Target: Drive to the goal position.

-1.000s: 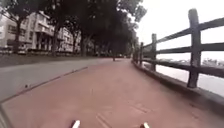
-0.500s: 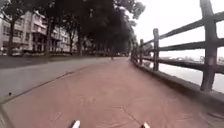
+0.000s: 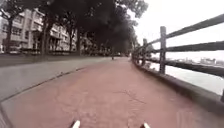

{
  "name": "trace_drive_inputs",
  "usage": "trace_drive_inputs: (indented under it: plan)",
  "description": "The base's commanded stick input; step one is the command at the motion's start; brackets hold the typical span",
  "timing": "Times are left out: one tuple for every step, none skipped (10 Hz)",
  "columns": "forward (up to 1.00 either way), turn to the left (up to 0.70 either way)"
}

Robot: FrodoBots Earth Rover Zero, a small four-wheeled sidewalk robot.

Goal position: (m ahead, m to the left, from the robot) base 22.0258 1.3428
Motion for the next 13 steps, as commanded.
trace_drive_inputs:
  plan:
    - [0.70,-0.14]
    - [0.70,-0.20]
    - [0.70,-0.27]
    - [0.70,-0.29]
    - [0.70,-0.24]
    - [0.70,-0.02]
    - [0.70,0.00]
    - [0.70,0.00]
    - [0.70,0.00]
    - [0.70,0.00]
    - [0.70,0.00]
    - [0.70,0.00]
    - [0.70,0.00]
